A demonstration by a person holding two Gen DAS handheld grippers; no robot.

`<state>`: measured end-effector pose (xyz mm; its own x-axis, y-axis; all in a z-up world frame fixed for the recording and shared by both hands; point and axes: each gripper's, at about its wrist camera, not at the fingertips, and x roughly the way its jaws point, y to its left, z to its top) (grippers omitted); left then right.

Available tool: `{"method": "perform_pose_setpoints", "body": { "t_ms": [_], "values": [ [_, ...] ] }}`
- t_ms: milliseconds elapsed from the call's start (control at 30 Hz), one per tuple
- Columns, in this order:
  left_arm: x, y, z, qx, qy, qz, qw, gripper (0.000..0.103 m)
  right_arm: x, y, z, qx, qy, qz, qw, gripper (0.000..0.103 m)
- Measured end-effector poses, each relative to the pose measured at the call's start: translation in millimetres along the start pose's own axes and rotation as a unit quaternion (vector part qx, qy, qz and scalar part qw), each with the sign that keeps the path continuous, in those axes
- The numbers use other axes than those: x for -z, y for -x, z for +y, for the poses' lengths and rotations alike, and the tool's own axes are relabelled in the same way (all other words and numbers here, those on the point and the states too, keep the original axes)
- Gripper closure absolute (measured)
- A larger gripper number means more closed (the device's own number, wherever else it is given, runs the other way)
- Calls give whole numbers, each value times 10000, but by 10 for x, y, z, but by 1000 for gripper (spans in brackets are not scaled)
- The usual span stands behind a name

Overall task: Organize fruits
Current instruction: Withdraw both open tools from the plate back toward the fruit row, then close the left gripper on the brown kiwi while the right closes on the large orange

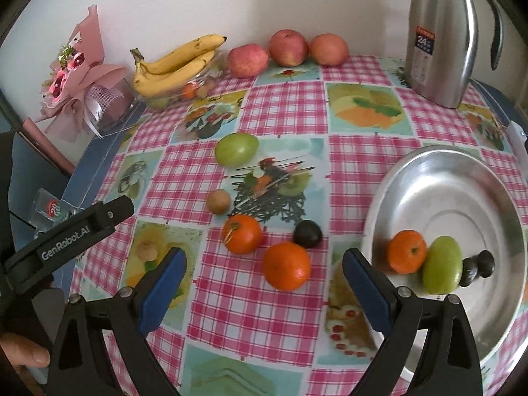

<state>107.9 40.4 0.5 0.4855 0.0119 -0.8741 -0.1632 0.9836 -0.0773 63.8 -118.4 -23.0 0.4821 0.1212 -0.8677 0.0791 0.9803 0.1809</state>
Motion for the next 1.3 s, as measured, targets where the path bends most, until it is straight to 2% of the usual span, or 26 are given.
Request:
{"method": "perform_pose_setpoints", "body": {
  "t_ms": [167, 300, 400, 500, 600, 633, 700, 767, 833, 1033, 1167, 1300],
  "values": [
    [6, -83, 58, 486, 176, 165, 9985, 0, -11, -61, -3, -68, -117, 78, 9999, 7],
    [28, -148, 41, 550, 199, 297, 9979, 0, -12, -71, -13, -44, -127, 115, 9998, 7],
    [47, -189, 8, 808, 245, 413, 9956, 0, -21, -62, -47, -58, -188, 97, 9998, 7],
    [62, -215, -13, 875, 250, 491, 9946, 1, -28, -50, -82, 27, -197, 66, 9998, 8],
    [64, -254, -33, 845, 237, 584, 9944, 3, -29, -71, -124, 66, -246, 81, 9996, 12],
    [68, -260, -23, 866, 284, 599, 9940, 10, -27, -82, -132, 62, -253, 98, 9996, 14],
    [69, -293, -19, 841, 353, 661, 9936, 14, -22, -101, -132, 91, -232, 119, 9996, 26],
    [91, -322, -24, 760, 350, 737, 9938, 14, -13, -128, -131, 111, -211, 161, 9996, 27],
    [109, -365, -26, 765, 374, 804, 9931, 22, -5, -154, -134, 106, -204, 190, 9996, 28],
    [132, -437, -4, 739, 513, 923, 9917, 24, 22, -249, -134, 181, -116, 315, 9993, 32],
    [160, -495, -5, 684, 536, 1000, 9912, 28, 51, -333, -158, 261, -118, 455, 9986, 39],
    [166, -499, -11, 615, 517, 1006, 9917, 30, 79, -385, -160, 338, -74, 544, 9979, 39]
  ]
}}
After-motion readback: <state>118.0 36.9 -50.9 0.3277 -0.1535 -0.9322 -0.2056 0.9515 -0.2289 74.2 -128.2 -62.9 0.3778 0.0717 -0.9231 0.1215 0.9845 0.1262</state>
